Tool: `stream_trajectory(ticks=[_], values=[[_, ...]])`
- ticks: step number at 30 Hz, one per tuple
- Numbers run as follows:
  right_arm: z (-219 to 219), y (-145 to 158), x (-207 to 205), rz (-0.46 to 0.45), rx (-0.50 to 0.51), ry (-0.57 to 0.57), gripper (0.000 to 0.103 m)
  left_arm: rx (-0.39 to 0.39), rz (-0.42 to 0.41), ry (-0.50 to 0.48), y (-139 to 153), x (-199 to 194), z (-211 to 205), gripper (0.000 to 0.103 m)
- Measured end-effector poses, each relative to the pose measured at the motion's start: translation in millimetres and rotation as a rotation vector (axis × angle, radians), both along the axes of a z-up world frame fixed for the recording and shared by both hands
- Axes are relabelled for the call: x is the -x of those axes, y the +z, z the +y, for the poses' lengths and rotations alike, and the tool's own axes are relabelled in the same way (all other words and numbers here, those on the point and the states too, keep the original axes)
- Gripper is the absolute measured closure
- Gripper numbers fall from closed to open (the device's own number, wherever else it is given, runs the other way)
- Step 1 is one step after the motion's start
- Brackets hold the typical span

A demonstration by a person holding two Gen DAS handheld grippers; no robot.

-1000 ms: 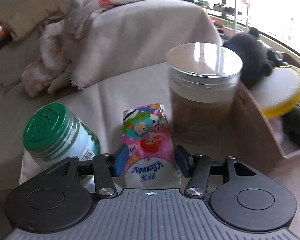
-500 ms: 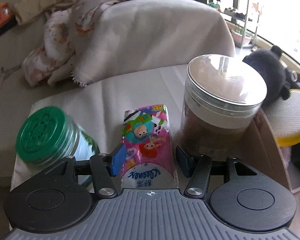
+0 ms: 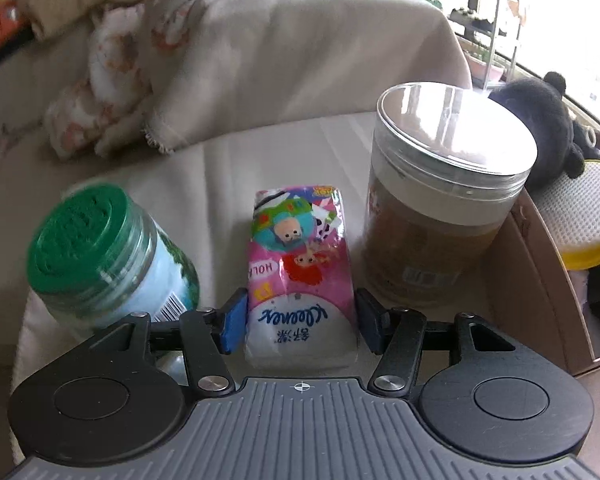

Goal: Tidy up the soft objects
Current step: 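Carry the stick toward the pink box with the right tool while left tool holds the tissue pack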

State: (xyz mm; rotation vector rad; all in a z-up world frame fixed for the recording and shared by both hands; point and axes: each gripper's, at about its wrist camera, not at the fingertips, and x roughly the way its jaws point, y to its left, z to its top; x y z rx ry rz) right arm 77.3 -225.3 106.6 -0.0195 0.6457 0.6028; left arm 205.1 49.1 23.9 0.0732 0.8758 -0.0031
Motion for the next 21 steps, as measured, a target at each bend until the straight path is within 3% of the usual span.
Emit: stream_trajectory(ticks=[6,12,21], values=[[-3,-3,1,0.007,-0.006,-0.001,0.074,0.031,-0.007,-0.054,1,46,-1,0.045],[-8,-8,-2,0.032,-0.016,-0.009,0.074,0.095,0.068,-0.100,8,100,3,0.044],[25,-30,-7,0.146,-0.039,0.055,0.074,0.139,0.077,-0.082,8,62,4,0.042]])
